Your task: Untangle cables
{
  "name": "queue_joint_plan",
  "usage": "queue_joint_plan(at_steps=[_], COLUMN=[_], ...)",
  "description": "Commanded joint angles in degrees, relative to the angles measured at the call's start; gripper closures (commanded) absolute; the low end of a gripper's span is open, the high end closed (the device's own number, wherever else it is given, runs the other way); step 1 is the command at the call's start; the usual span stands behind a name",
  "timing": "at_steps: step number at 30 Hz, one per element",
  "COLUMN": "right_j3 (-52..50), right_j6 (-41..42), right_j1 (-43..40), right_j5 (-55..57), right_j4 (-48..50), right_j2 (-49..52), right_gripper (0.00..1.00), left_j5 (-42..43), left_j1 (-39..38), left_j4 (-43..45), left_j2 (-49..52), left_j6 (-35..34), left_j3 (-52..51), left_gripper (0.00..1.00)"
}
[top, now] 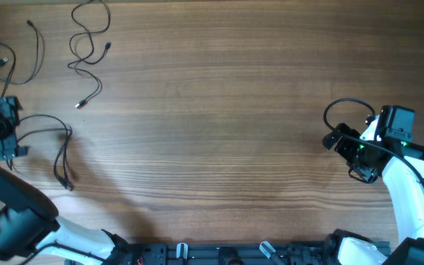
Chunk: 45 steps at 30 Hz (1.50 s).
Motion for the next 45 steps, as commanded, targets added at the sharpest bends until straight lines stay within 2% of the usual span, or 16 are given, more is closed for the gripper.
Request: queue_joint_plan(at_steps=[1,6,9,13,15,16,20,25,27,30,35,39,45], right_j3=[0.5,-1.0,-2.1,-3.5,-3.5,-3.5,-3.2,-0.4,0.5,0.7,0.7,0.7,0.7], right_j6=[-1.0,-1.0,-1.0,-1.0,-1.0,-1.2,-1.1,-1.1,-1.2,-1.2,-1.4,-1.2,-1.1], right_j1=[-0.1,-0.1,-0.1,-0.1,-0.1,-0.1,-0.1,-0.1,-0.1,-0.1,-0.1,-0.1,-0.1], right_j5=[-0.3,-0.3,-0.3,-0.3,-0.3,-0.3,-0.5,-0.5,-0.5,-0.3,0.8,0.8,0.7], right_j4=[-0.5,-0.4,0.0,1.7,2.4,3.0,4.2,3.7,3.6,3.7,3.7,4.0,4.5], right_j2=[-0.7,-0.7,-0.7,-0.7,-0.7,-0.7,-0.7,-0.8,-1.3,-2.9,-4.7,-4.7,-4.7], right_gripper=[0.0,0.0,0.0,0.0,0.0,0.0,0.0,0.0,0.0,0.0,0.0,0.0,0.0], left_j5=[4.2,-4.3,-5.0,-1.2,5.4,9.3,13.9,13.2,9.0,-3.8,-19.5,-26.0,-30.5], left_j1=[0.4,0.5,0.5,-1.0,-3.0,-5.2,-13.2,-29.2,-37.2,-47.5,-60.0,-64.6,-64.9], left_j4=[1.6,5.5,5.3,1.6,1.4,1.7,1.3,2.2,3.3,4.5,4.4,1.2,-7.7], left_j2=[-7.7,-14.9,-17.2,-18.3,-18.3,-18.3,-18.3,-18.4,-19.1,-21.7,-29.7,-38.2,-50.7], left_j6=[0.6,0.5,0.5,1.5,9.2,14.1,23.0,26.4,27.5,27.5,27.5,27.5,27.3], left_j3=[5.9,6.8,6.8,6.8,6.8,6.8,6.8,6.8,6.8,6.8,6.7,6.6,6.2], left_gripper=[0.0,0.0,0.0,0.0,0.0,0.0,0.0,0.0,0.0,0.0,0.0,0.0,0.0])
